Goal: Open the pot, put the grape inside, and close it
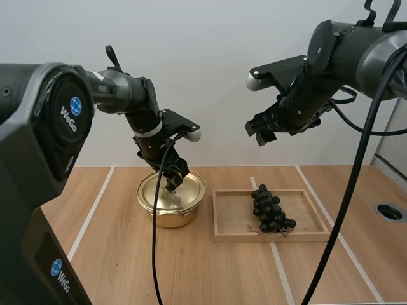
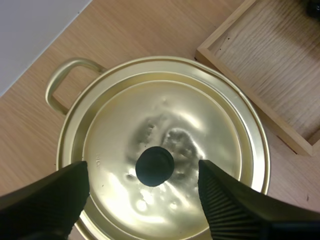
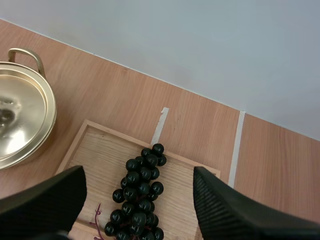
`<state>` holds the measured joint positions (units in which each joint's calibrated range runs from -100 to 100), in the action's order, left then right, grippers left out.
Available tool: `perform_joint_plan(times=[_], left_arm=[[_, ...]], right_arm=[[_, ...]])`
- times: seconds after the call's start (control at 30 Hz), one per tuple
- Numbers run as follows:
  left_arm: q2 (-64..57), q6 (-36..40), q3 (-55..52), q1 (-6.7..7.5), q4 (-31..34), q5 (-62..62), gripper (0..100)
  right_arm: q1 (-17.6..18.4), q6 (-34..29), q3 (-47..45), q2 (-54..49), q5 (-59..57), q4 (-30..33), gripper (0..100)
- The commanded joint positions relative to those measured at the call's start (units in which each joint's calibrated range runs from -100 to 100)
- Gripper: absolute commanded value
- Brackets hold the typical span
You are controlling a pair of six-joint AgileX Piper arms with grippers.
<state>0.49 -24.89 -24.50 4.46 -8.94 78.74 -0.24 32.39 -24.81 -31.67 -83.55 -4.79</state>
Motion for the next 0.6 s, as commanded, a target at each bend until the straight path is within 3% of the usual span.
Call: perform_joint_plan(times=[0.0,0.57], left_arm=[[0.9,0.6,0.1,0.21,-1.3,0.0,100],[4.6,0.6,0.1,0.21,-1.6,-4.0,100]], right_arm=[[0.0,0.4,-0.2,-0.4,1.0,0.4,100],[0.0,0.4,-0.2,-0.4,1.6,0.4,100]])
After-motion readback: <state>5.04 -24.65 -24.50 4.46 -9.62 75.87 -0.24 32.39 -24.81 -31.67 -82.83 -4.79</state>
